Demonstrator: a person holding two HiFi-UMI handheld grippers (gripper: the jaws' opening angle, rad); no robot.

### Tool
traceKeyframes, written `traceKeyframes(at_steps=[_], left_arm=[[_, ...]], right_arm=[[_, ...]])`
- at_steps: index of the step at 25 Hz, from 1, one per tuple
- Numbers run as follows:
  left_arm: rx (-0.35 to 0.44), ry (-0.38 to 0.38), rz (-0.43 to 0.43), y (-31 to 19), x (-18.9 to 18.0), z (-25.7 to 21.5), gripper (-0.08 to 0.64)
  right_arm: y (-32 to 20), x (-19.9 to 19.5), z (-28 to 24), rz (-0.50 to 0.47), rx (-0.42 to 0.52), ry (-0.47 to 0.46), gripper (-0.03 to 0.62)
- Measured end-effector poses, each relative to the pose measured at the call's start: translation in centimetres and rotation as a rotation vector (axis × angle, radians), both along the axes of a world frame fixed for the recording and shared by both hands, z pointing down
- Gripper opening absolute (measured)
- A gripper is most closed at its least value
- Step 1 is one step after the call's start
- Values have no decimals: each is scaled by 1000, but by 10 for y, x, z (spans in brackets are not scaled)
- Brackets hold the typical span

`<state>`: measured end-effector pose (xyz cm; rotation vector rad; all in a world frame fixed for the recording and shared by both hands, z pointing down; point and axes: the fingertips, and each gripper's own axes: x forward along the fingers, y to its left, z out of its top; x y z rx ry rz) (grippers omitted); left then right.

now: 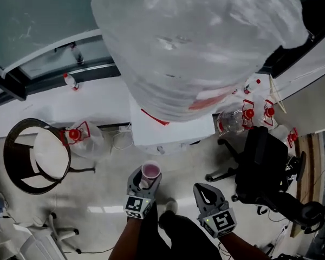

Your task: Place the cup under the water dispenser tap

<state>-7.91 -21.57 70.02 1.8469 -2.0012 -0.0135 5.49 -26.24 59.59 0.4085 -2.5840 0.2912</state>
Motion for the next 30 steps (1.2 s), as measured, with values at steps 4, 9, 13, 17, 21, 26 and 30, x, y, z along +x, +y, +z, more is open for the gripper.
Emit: traceKeyframes(at_steps=[4,9,13,17,21,26,30], left_arm=[[15,-7,-26,-12,-23,32,285],[30,-26,-3,-25,-34,76,285],[34,-54,5,-32,-37,109,285],[36,-84,25,-47,-35,140,285],[34,-101,50,-63,-28,165,285],[37,-113,39,-75,-33,182,285],[43,-136,57,-89,-31,192,285]], right_arm=[[14,-21,34,-72,13,45,-2],[40,-33,64,-179,49,88,-2],[45,-31,93,-183,27,116,-2],[41,-27,111,-157,15,109,-2],[39,-17,129,-162,12,122,-2],[39,-11,158,-138,-43,146,-2],[36,-10,168,-117,-58,137,-2]])
